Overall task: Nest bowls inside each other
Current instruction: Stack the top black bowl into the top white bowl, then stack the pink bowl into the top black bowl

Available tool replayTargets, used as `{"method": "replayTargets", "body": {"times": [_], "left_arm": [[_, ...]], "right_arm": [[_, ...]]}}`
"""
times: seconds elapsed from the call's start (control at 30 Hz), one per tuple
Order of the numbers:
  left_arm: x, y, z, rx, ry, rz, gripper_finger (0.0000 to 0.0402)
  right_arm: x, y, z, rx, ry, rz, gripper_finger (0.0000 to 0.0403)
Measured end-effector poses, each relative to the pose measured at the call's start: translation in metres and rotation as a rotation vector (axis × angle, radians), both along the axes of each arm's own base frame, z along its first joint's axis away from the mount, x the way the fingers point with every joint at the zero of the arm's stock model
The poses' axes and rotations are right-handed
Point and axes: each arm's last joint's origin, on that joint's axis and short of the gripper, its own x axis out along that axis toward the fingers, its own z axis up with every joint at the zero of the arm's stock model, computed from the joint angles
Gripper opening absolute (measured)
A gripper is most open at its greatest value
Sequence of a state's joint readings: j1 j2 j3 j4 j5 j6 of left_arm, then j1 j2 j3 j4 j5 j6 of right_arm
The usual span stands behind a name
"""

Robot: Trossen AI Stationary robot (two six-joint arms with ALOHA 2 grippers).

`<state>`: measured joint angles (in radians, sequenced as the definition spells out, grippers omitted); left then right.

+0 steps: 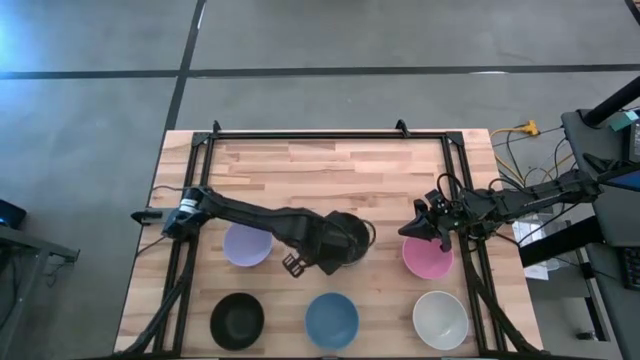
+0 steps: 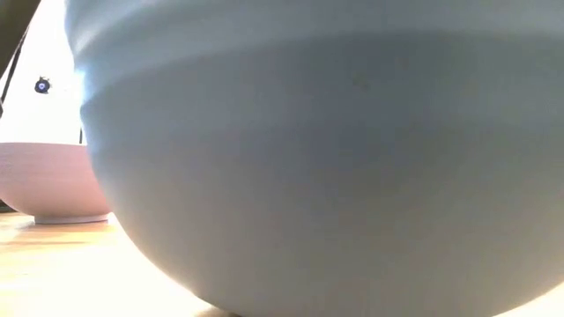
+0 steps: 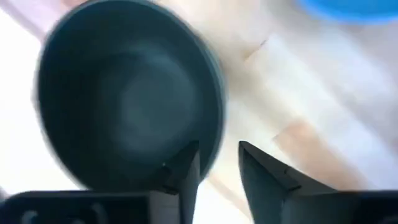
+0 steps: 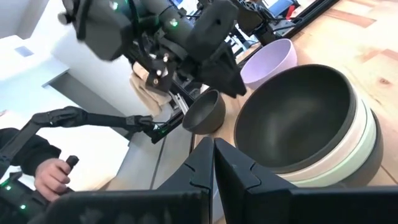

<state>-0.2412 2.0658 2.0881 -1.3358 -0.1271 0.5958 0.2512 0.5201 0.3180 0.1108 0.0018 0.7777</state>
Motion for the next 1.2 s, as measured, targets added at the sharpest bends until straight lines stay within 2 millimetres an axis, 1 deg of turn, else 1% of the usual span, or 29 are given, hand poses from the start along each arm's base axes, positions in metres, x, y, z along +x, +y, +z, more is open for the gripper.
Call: {"method": "replayTargets", "body": {"times": [0.07, 0.13, 0.17, 0.3, 0.43, 0.67, 0.9, 0.97, 1.07, 1.13, 1.2], "left_arm": [[0.001, 0.006, 0.001, -0.070, 0.011, 0.047, 0.0062], [0.001, 0.011, 0.001, -0.083, 0.013, 0.077, 0.0020], [0.001, 0.014, 0.001, -0.083, 0.014, 0.084, 0.0011], [0.003, 0.020, 0.001, -0.084, 0.010, 0.100, 0.0004], [0.003, 0.024, -0.007, -0.098, 0.035, 0.107, 0.0001], [0.003, 0.023, -0.019, -0.116, 0.074, 0.102, 0.0000], [0.005, 0.023, -0.021, -0.121, 0.053, 0.101, 0.0000], [0.006, 0.024, -0.021, -0.118, 0.045, 0.103, 0.0000], [0.003, 0.026, -0.015, -0.107, 0.024, 0.109, 0.0000], [-0.001, 0.027, -0.007, -0.111, 0.000, 0.116, 0.0000], [-0.004, 0.031, 0.001, -0.128, -0.024, 0.161, 0.0000]], "right_arm": [[0.000, 0.000, 0.000, 0.000, 0.001, 0.000, 0.0009], [0.000, 0.000, 0.000, 0.000, 0.001, -0.001, 0.0009], [0.000, 0.000, 0.000, 0.000, 0.001, -0.002, 0.0009], [0.000, 0.000, 0.000, 0.003, 0.002, -0.009, 0.0009], [0.000, 0.000, 0.000, 0.006, 0.002, -0.011, 0.0009], [0.000, -0.001, 0.000, 0.006, 0.002, -0.019, 0.0009], [0.000, -0.001, 0.000, 0.005, 0.002, -0.026, 0.0009], [0.000, -0.001, 0.000, 0.005, 0.002, -0.026, 0.0009], [0.000, -0.001, 0.000, 0.017, 0.005, -0.028, 0.0009], [0.001, -0.001, -0.001, 0.023, 0.010, -0.028, 0.0009], [0.002, 0.000, -0.002, 0.026, 0.021, -0.029, 0.0009]]}}
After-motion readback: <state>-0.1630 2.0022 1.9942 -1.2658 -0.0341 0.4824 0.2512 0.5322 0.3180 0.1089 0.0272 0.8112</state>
